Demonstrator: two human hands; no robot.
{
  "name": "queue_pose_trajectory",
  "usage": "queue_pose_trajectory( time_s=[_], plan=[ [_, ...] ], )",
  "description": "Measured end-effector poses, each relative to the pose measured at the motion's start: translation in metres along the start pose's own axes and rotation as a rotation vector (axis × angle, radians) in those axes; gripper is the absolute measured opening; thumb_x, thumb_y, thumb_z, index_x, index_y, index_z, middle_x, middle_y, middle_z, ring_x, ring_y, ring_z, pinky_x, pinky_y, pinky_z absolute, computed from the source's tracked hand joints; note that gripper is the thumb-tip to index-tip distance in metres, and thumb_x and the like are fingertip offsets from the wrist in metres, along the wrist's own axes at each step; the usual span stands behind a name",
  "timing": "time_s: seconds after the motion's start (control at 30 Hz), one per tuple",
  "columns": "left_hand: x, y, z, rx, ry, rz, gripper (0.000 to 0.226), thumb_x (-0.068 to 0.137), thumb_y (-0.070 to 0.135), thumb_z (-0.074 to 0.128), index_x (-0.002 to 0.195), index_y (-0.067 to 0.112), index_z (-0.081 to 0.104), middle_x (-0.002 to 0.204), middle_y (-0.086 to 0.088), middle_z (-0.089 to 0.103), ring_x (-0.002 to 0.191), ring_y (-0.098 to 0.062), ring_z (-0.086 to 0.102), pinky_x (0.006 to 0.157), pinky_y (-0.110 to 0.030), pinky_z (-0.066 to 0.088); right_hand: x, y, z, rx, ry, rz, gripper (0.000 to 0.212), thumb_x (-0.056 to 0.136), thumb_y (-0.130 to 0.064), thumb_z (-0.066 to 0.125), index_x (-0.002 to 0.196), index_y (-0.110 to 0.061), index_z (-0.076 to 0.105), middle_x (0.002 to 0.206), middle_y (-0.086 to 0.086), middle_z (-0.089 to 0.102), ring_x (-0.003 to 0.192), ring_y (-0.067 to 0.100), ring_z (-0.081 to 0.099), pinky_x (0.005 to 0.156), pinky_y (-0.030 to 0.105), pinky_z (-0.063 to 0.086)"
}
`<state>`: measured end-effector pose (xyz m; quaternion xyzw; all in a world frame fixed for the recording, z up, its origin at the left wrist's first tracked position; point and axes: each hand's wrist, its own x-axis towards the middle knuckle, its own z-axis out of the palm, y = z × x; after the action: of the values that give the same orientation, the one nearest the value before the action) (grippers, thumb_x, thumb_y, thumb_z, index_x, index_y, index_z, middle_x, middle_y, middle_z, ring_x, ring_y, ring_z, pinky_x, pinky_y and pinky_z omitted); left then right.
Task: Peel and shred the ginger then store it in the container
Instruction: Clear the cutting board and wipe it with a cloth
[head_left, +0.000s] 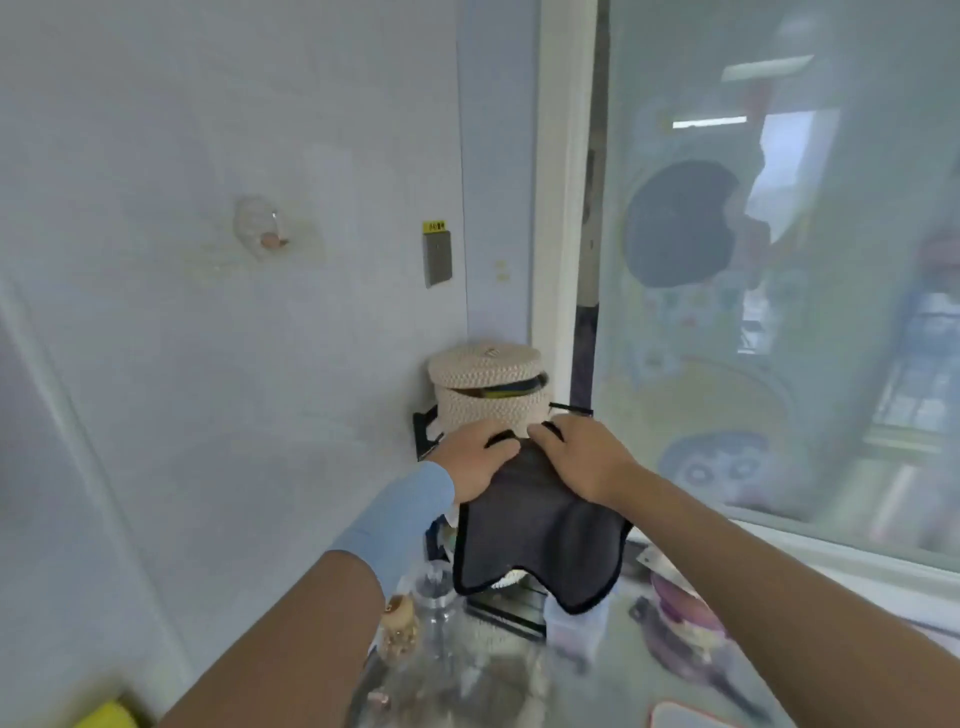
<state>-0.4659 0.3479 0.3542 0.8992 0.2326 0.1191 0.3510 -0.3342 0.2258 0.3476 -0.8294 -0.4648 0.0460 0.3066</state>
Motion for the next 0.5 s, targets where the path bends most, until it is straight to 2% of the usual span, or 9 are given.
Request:
queue_pose_trajectory(
  time_s=[0.07, 0.17, 0.23, 0.3, 0.4, 0.43, 0.5],
  plan=[
    [0.007, -0.016, 0.039, -0.015, -0.052, -0.048, 0.039, 0.101, 0.037, 0.041, 0.133, 0.017, 0.051, 0.131, -0.006, 0.055, 0.117, -0.027, 0.053, 0.098, -0.036, 0.043, -0.028, 0.040, 0.009, -0.003, -0.098, 0.120, 0.034, 0.100, -0.050, 0.045, 0.075, -0.029, 0.054, 0.083, -0.007, 0.058, 0.083, 0.019, 0.055, 0.076, 0.035, 0.041],
    [0.010, -0.036, 0.104, -0.067, -0.127, -0.119, 0.039, 0.103, 0.035, 0.033, 0.129, 0.012, 0.051, 0.130, -0.012, 0.055, 0.115, -0.032, 0.053, 0.100, -0.042, 0.042, -0.068, 0.096, 0.026, 0.148, -0.203, 0.315, 0.031, 0.097, -0.038, 0.054, 0.079, -0.015, 0.063, 0.083, 0.000, 0.063, 0.077, 0.016, 0.056, 0.081, 0.036, 0.046],
    [0.010, -0.046, 0.147, -0.043, -0.209, -0.152, 0.038, 0.103, 0.037, 0.030, 0.128, 0.015, 0.048, 0.129, -0.011, 0.051, 0.114, -0.029, 0.049, 0.100, -0.040, 0.038, -0.091, 0.126, 0.042, 0.169, -0.296, 0.394, 0.023, 0.095, -0.027, 0.054, 0.085, -0.009, 0.065, 0.084, -0.001, 0.063, 0.075, 0.012, 0.054, 0.079, 0.028, 0.045],
    [0.012, -0.052, 0.185, 0.005, -0.322, -0.170, 0.037, 0.104, 0.036, 0.030, 0.129, 0.015, 0.048, 0.129, -0.011, 0.050, 0.117, -0.030, 0.048, 0.096, -0.037, 0.036, -0.108, 0.151, 0.059, 0.139, -0.432, 0.429, 0.019, 0.094, -0.017, 0.048, 0.079, -0.011, 0.057, 0.080, -0.003, 0.053, 0.075, 0.012, 0.049, 0.074, 0.025, 0.042],
    [0.025, -0.068, 0.235, 0.173, -0.610, -0.233, 0.037, 0.101, 0.032, 0.034, 0.128, 0.013, 0.051, 0.123, -0.013, 0.053, 0.115, -0.032, 0.052, 0.087, -0.036, 0.037, -0.120, 0.188, 0.085, 0.137, -0.567, 0.495, 0.025, 0.093, -0.012, 0.044, 0.069, -0.016, 0.046, 0.080, -0.001, 0.046, 0.075, 0.013, 0.043, 0.073, 0.030, 0.034],
    [0.029, -0.073, 0.247, 0.237, -0.690, -0.252, 0.037, 0.099, 0.031, 0.036, 0.126, 0.012, 0.052, 0.122, -0.013, 0.054, 0.111, -0.033, 0.053, 0.085, -0.035, 0.038, -0.121, 0.198, 0.094, 0.126, -0.597, 0.518, 0.021, 0.093, -0.014, 0.045, 0.073, -0.016, 0.051, 0.082, -0.001, 0.047, 0.079, 0.014, 0.044, 0.075, 0.030, 0.035],
    [0.039, -0.084, 0.269, 0.297, -0.731, -0.292, 0.039, 0.093, 0.031, 0.039, 0.124, 0.015, 0.056, 0.120, -0.012, 0.057, 0.106, -0.031, 0.055, 0.082, -0.033, 0.040, -0.118, 0.220, 0.108, 0.109, -0.619, 0.539, 0.018, 0.092, -0.015, 0.047, 0.100, -0.009, 0.062, 0.086, -0.002, 0.048, 0.089, 0.018, 0.046, 0.079, 0.030, 0.039]
  ],
)
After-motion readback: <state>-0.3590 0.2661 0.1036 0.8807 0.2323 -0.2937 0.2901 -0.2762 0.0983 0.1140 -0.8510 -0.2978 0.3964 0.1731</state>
